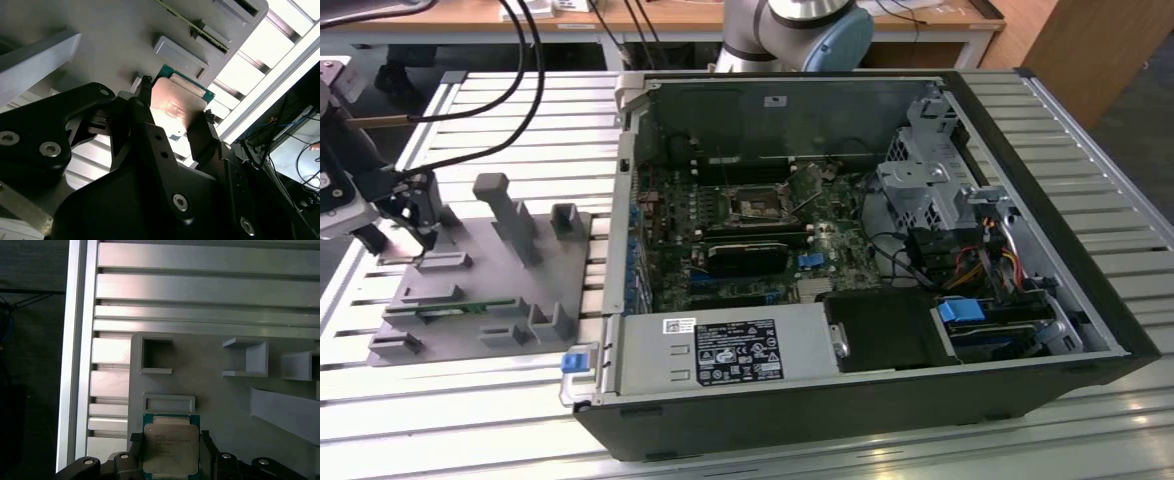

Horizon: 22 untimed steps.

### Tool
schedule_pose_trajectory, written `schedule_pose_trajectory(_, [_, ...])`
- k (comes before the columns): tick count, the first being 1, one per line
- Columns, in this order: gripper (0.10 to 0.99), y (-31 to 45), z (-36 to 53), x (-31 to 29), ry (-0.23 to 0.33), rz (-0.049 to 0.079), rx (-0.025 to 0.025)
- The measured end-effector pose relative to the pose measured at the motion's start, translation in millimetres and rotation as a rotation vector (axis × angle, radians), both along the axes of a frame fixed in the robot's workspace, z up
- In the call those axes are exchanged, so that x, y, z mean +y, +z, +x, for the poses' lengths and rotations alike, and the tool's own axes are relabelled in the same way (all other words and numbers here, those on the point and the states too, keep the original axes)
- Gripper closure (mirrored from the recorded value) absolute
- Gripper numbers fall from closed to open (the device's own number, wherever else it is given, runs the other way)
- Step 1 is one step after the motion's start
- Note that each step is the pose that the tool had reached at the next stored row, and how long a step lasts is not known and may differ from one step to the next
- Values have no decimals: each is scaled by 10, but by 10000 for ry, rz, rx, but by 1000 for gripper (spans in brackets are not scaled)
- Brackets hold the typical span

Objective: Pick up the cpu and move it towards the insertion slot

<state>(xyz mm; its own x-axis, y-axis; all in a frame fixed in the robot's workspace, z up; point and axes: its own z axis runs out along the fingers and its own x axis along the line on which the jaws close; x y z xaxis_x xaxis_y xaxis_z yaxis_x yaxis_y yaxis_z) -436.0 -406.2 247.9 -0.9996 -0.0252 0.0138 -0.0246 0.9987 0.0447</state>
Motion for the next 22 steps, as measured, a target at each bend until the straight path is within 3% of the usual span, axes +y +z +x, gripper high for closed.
schedule_pose_trajectory(22, [553,174,0,0,0,0,-1])
